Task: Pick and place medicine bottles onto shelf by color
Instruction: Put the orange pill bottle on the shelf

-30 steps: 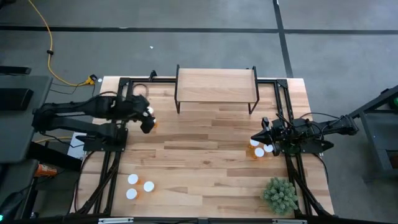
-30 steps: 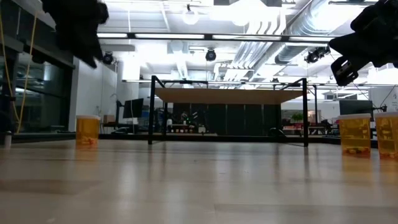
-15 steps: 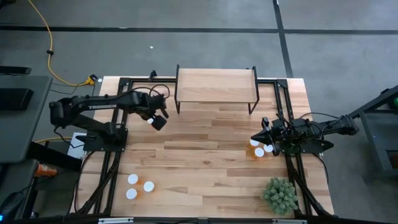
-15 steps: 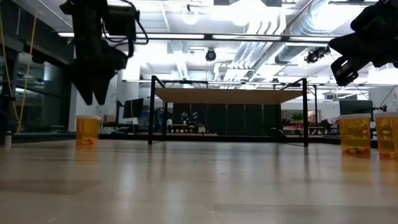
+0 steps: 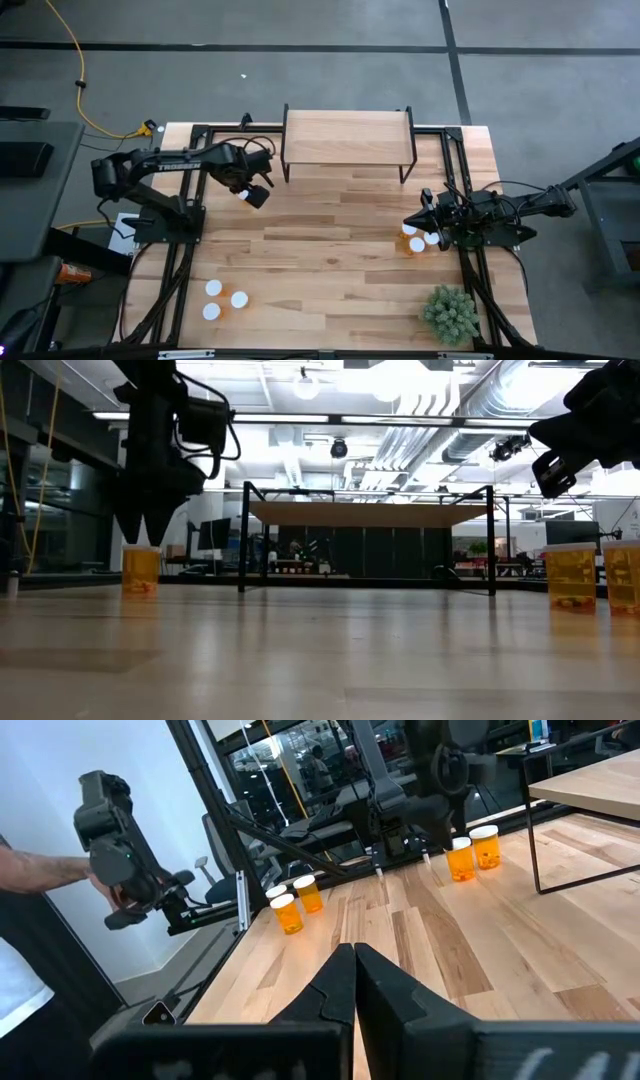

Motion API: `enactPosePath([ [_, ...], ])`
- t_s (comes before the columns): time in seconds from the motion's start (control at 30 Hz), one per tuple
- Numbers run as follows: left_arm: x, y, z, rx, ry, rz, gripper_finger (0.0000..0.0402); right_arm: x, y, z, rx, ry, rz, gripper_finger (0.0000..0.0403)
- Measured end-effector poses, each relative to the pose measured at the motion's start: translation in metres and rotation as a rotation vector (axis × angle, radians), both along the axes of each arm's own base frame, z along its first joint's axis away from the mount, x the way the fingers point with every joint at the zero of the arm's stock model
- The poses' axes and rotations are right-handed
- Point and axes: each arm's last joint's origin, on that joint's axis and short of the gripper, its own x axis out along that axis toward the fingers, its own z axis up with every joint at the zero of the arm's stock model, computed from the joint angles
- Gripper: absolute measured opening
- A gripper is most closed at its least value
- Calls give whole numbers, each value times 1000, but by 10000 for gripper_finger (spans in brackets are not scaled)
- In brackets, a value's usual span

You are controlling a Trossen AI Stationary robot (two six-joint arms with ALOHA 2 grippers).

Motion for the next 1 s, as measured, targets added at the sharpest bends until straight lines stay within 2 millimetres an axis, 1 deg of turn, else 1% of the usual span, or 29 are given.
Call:
enactPosePath([
  [0.37, 10, 6, -19, -24, 53, 21, 300, 0, 0, 0, 0, 0, 0, 0],
  [0.53, 11, 6, -22, -29, 63, 26, 295, 0, 0, 0, 0, 0, 0, 0],
  [0.67, 11, 6, -22, -27, 65, 27, 268, 0, 0, 0, 0, -1, 0, 0],
  [0.9, 10, 6, -22, -29, 69, 30, 191, 0, 0, 0, 0, 0, 0, 0],
  [1.0, 10, 5, -22, -40, 68, 30, 186, 0, 0, 0, 0, 0, 0, 0],
])
